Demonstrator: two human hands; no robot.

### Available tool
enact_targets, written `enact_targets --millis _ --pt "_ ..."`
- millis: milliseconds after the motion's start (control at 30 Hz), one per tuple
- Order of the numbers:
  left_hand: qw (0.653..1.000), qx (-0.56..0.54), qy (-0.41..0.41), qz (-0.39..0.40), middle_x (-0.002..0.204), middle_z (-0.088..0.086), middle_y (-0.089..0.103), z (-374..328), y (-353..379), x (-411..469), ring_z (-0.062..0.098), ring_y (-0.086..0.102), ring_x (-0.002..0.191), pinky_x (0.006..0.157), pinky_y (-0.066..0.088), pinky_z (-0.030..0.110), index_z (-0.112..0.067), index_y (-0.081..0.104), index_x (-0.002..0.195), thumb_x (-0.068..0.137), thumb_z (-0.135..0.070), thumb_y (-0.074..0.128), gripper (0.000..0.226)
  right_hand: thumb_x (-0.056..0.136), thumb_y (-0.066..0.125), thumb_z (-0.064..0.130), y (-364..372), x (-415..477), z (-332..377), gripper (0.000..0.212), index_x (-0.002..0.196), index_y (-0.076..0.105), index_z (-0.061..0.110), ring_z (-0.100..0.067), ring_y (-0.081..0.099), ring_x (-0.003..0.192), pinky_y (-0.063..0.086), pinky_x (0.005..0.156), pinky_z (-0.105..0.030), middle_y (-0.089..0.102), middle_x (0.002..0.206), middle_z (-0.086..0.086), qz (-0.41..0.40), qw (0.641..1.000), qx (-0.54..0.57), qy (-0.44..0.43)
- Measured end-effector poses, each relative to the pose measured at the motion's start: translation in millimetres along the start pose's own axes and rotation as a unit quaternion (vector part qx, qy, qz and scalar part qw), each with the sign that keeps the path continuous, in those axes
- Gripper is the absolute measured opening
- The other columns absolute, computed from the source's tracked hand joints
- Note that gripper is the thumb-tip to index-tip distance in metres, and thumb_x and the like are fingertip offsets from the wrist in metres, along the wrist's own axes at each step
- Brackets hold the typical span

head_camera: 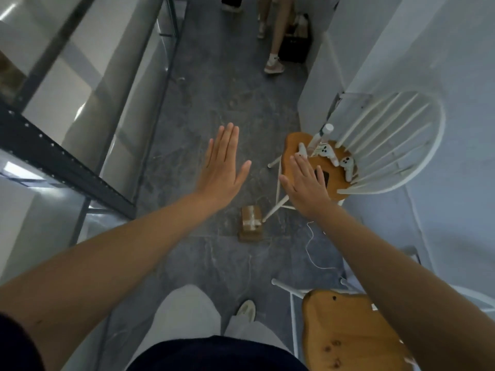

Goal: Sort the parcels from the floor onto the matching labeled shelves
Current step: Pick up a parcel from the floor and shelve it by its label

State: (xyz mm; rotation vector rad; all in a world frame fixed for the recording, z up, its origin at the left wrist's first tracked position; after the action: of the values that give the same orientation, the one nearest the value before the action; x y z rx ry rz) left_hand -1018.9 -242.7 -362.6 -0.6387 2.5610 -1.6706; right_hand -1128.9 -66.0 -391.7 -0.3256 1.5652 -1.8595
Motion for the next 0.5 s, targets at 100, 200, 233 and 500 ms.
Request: enact_targets --millis 100,200,233,500 --pt "0.999 -0.031 -0.042 0.013 0.169 0.009 0.0 24 19 17 0.022 -0.005 0.156 0.125 -0.005 0.037 -0.006 0.004 0.159 0.105 -0.041 0.032 0.07 0.106 0.019 0.05 18 39 3 0.068 0.162 0.008 0.013 -0.015 -0.005 0.157 -0.004 0.125 -0.047 0.002 0.171 0.0 0.027 0.999 0.025 0.01" --pt "0.996 -0.049 -0.063 0.047 0.169 0.006 -0.001 54 46 39 0.019 -0.007 0.155 0.126 -0.004 0.038 -0.008 0.003 0.159 0.107 -0.038 0.031 0.067 0.108 0.019 0.045 40 75 10 0.064 0.162 0.009 0.013 -0.016 -0.003 0.157 -0.002 0.126 -0.046 0.004 0.17 -0.001 0.055 0.997 0.056 0.007" --pt "0.994 -0.058 -0.065 0.063 0.169 0.006 -0.002 63 55 48 0.018 -0.008 0.155 0.126 -0.005 0.038 -0.009 0.003 0.16 0.107 -0.038 0.03 0.066 0.108 0.019 0.044 46 85 11 0.062 0.162 0.009 0.013 -0.016 -0.003 0.157 -0.001 0.126 -0.046 0.004 0.17 -0.001 0.06 0.996 0.066 0.008" --pt "0.983 -0.084 -0.126 0.103 0.169 0.008 0.002 123 127 100 0.019 -0.004 0.155 0.126 -0.004 0.039 -0.007 0.005 0.159 0.108 -0.034 0.026 0.062 0.108 0.023 0.042 104 153 -17 0.061 0.161 0.013 0.014 -0.015 0.001 0.157 0.0 0.125 -0.044 0.008 0.17 -0.001 0.109 0.989 0.081 0.055"
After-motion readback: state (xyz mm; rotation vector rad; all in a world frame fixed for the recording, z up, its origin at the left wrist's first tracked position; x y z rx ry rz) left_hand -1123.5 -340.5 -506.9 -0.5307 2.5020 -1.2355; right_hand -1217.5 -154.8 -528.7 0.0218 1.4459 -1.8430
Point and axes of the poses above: each hand's wrist, its own x-axis towards the middle knuckle, its own y-axis out of the palm, z = x × y, the point moved 5 cm from there along x, towards the middle knuckle
